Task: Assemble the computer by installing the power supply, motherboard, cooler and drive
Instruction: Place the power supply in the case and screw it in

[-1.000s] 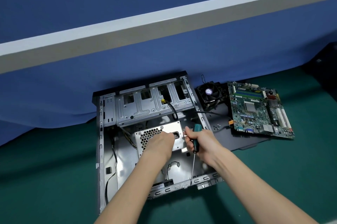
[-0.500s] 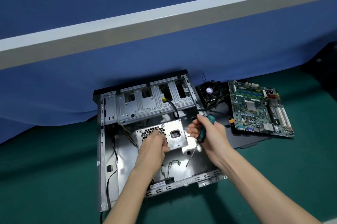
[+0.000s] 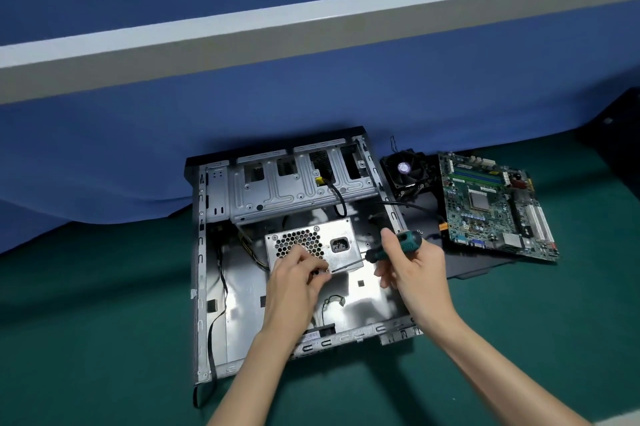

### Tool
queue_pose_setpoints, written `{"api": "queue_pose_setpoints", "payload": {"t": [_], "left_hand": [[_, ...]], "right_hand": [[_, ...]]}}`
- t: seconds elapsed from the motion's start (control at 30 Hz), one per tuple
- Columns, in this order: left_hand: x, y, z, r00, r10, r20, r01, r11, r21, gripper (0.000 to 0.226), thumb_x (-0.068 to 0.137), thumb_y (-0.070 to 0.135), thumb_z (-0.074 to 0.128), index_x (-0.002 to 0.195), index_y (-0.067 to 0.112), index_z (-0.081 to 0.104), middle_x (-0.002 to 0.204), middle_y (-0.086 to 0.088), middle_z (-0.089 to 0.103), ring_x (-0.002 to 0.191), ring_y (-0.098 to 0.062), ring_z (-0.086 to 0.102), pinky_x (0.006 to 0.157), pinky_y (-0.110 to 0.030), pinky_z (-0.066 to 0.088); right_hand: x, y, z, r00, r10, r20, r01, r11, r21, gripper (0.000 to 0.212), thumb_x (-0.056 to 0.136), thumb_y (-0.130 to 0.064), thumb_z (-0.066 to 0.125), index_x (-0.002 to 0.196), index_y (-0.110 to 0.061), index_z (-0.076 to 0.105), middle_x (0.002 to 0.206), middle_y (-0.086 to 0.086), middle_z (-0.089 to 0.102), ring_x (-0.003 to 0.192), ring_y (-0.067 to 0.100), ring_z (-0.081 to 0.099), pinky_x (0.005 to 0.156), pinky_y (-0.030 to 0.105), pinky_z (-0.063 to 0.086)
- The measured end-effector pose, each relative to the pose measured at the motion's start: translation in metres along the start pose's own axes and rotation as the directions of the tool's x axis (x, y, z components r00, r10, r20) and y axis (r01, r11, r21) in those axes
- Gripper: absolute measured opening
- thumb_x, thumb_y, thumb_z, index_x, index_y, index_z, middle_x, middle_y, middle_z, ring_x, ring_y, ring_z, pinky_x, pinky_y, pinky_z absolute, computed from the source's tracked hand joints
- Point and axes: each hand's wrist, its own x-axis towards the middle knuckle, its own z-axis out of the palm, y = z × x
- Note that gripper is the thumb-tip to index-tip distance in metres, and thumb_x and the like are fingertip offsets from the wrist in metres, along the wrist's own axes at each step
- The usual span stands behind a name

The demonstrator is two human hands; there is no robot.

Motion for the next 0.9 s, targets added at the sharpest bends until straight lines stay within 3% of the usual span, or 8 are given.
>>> {"api": "queue_pose_setpoints", "payload": {"t": [0.43,0.53,0.63,0.7,0.77,0.83,0.9], "left_hand": [[0.001,-0.003,0.001,1.000,-0.017,-0.004,0.017,0.998,-0.053,0.008,0.081,0.019,0.075,0.087,0.014,0.076,0.084,0.009,0.052,0.075,-0.013,0.051,0.068,-0.024,0.040],[0.001,-0.003,0.001,0.999,-0.033,0.009,0.034,0.998,-0.061,0.009,0.081,0.020,0.075,0.087,0.014,0.075,0.085,0.009,0.052,0.077,-0.014,0.052,0.072,-0.029,0.045],[0.002,-0.003,0.001,1.000,-0.030,0.009,0.031,0.998,-0.062,0.008,0.081,0.019,0.075,0.087,0.014,0.075,0.085,0.009,0.052,0.076,-0.014,0.051,0.070,-0.028,0.044],[0.002,-0.003,0.001,1.000,-0.030,0.009,0.031,0.998,-0.062,0.007,0.080,0.019,0.075,0.085,0.014,0.075,0.084,0.009,0.052,0.074,-0.012,0.051,0.067,-0.024,0.040],[0.002,-0.002,0.001,0.999,-0.036,0.010,0.037,0.998,-0.060,0.006,0.080,0.018,0.076,0.084,0.014,0.075,0.083,0.009,0.052,0.073,-0.012,0.050,0.065,-0.023,0.038],[0.003,-0.003,0.001,0.999,-0.039,0.010,0.040,0.997,-0.064,0.006,0.080,0.018,0.076,0.084,0.014,0.075,0.084,0.009,0.052,0.072,-0.012,0.050,0.065,-0.025,0.040],[0.003,-0.002,0.001,0.999,-0.043,0.017,0.045,0.997,-0.069,0.006,0.080,0.019,0.076,0.084,0.015,0.075,0.084,0.010,0.052,0.073,-0.012,0.051,0.067,-0.028,0.045]], "right_hand": [[-0.005,0.006,0.005,1.000,0.010,0.024,-0.011,1.000,0.027,0.046,0.095,-0.032,0.057,0.060,-0.002,0.057,0.053,0.017,0.062,0.044,0.020,0.053,0.048,0.018,0.039],[-0.008,0.001,0.003,0.996,-0.007,0.092,0.009,1.000,-0.015,0.040,0.095,-0.030,0.059,0.065,-0.004,0.058,0.055,0.014,0.063,0.044,0.014,0.053,0.050,0.016,0.039],[-0.007,-0.011,-0.003,0.964,-0.042,0.261,0.081,0.986,-0.143,0.019,0.091,-0.024,0.063,0.075,-0.015,0.062,0.062,0.012,0.062,0.055,0.024,0.058,0.054,0.028,0.044],[-0.004,-0.021,-0.007,0.922,-0.037,0.384,0.152,0.950,-0.273,0.010,0.087,-0.023,0.065,0.078,-0.018,0.065,0.064,0.016,0.062,0.058,0.028,0.055,0.058,0.034,0.044],[0.005,-0.034,-0.010,0.876,-0.003,0.482,0.229,0.883,-0.410,0.010,0.084,-0.026,0.066,0.082,-0.016,0.068,0.063,0.017,0.063,0.054,0.023,0.048,0.056,0.029,0.042],[0.015,-0.047,-0.012,0.815,0.048,0.577,0.317,0.797,-0.514,0.012,0.085,-0.027,0.067,0.087,-0.016,0.071,0.061,0.008,0.064,0.051,0.009,0.045,0.052,0.023,0.040],[0.023,-0.059,-0.011,0.751,0.083,0.656,0.451,0.660,-0.601,0.015,0.087,-0.025,0.065,0.096,-0.016,0.073,0.073,0.001,0.068,0.062,0.007,0.053,0.059,0.021,0.047]]}}
